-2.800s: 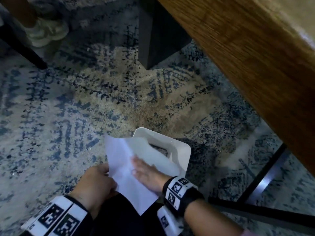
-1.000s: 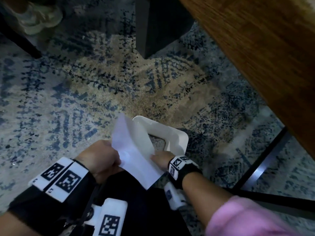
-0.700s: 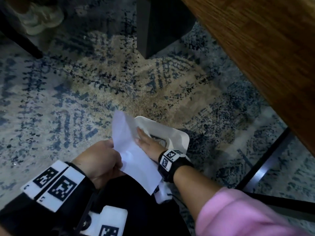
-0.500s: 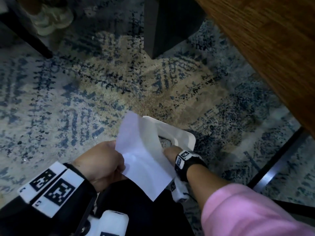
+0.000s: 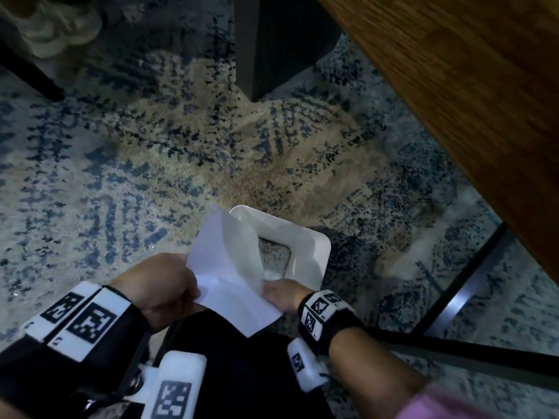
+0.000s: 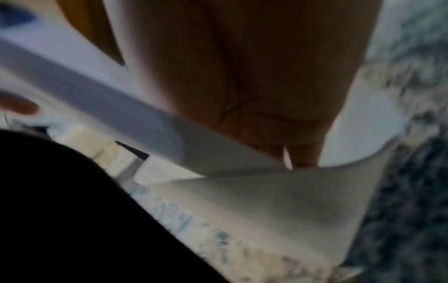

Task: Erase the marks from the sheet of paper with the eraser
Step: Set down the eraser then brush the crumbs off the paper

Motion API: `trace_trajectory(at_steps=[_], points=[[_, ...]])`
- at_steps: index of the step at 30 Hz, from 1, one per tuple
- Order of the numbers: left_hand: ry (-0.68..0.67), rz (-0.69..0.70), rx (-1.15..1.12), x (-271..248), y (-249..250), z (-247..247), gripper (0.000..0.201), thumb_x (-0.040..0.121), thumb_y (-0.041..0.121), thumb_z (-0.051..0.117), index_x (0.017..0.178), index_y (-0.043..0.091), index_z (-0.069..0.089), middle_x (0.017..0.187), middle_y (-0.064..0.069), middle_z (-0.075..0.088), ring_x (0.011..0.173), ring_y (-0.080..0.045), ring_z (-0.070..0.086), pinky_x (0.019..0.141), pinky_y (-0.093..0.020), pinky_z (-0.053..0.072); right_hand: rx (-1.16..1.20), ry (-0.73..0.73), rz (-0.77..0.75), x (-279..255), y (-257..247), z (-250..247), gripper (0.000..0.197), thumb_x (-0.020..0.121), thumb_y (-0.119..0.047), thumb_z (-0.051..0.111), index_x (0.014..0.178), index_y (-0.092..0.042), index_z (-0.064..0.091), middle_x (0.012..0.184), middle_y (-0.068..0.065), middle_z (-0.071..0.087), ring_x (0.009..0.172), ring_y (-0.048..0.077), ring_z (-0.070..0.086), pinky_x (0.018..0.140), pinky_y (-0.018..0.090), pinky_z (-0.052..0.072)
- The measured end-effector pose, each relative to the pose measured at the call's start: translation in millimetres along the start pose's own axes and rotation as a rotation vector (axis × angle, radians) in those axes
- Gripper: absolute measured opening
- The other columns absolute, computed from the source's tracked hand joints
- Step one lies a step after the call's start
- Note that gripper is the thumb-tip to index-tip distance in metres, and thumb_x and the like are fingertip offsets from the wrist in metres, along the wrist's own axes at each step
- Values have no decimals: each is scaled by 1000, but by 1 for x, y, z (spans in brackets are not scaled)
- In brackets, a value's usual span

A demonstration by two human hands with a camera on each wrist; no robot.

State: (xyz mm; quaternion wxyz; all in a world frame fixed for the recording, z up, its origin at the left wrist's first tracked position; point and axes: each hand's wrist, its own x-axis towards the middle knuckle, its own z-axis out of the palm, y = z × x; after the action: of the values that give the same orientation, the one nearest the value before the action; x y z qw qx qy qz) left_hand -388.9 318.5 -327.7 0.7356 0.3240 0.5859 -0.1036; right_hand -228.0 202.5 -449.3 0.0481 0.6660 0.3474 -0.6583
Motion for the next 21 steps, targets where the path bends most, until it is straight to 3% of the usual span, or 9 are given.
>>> trace_trajectory(at_steps=[2,5,6,9,12,14,16,18,21], points=[[0,-9,-52,-2,-1,-1,45,71,-27,22,98,-8,52,82,-23,57,49,-27,60,37,-28,52,-50,126,81,0,3,-16,53,100,-31,35,148,-12,21,153,12,24,137,28,31,106,31,28],[73,-35,-46,2,1,-3,41,68,-26,27,100,-13,50,92,-27,54,66,-31,56,45,-31,52,144,375,-216,0,-24,-19,60,98,-30,43,149,-15,14,158,5,7,144,20,14,112,28,16],[83,-39,-32,1,2,-2,38,68,-25,28,96,-13,50,93,-27,52,64,-30,55,43,-30,51,178,403,-314,1,-35,-17,63,98,-32,43,150,-17,11,158,1,1,144,16,6,113,27,10],[88,-30,-52,-1,5,-3,35,71,-24,28,89,-5,51,90,-25,51,48,-25,49,36,-24,46,179,270,-401,13,-41,-9,63,99,-39,37,150,-22,6,157,-6,-1,144,10,-1,116,29,4],[107,-26,-94,-7,6,-11,41,71,-22,26,99,-7,52,94,-23,55,55,-27,53,38,-27,50,55,154,-104,33,-9,-20,58,99,-41,33,148,-15,19,155,5,20,141,26,25,111,33,23],[110,-43,-101,-10,7,-17,44,70,-21,26,101,-4,52,95,-21,55,46,-24,56,37,-26,48,-7,258,12,36,3,-30,63,98,-45,34,149,-14,15,156,11,16,140,30,25,112,38,27],[112,-51,-83,-10,9,-16,45,70,-20,26,99,1,52,96,-21,56,47,-24,56,38,-24,47,63,440,-117,29,-4,-36,64,98,-41,36,150,-17,7,158,6,5,145,22,8,117,36,13],[100,-53,-97,-6,11,-15,45,70,-20,26,101,1,52,98,-22,57,59,-28,55,40,-25,49,137,547,-333,21,-18,-33,62,98,-35,40,150,-19,10,158,-1,7,145,15,5,117,29,7],[93,-38,-102,-9,14,-13,46,71,-20,26,106,-5,51,101,-26,59,70,-32,57,45,-30,53,70,362,-362,20,-16,-18,54,100,-32,37,149,-18,18,157,-1,12,145,14,7,118,30,7]])
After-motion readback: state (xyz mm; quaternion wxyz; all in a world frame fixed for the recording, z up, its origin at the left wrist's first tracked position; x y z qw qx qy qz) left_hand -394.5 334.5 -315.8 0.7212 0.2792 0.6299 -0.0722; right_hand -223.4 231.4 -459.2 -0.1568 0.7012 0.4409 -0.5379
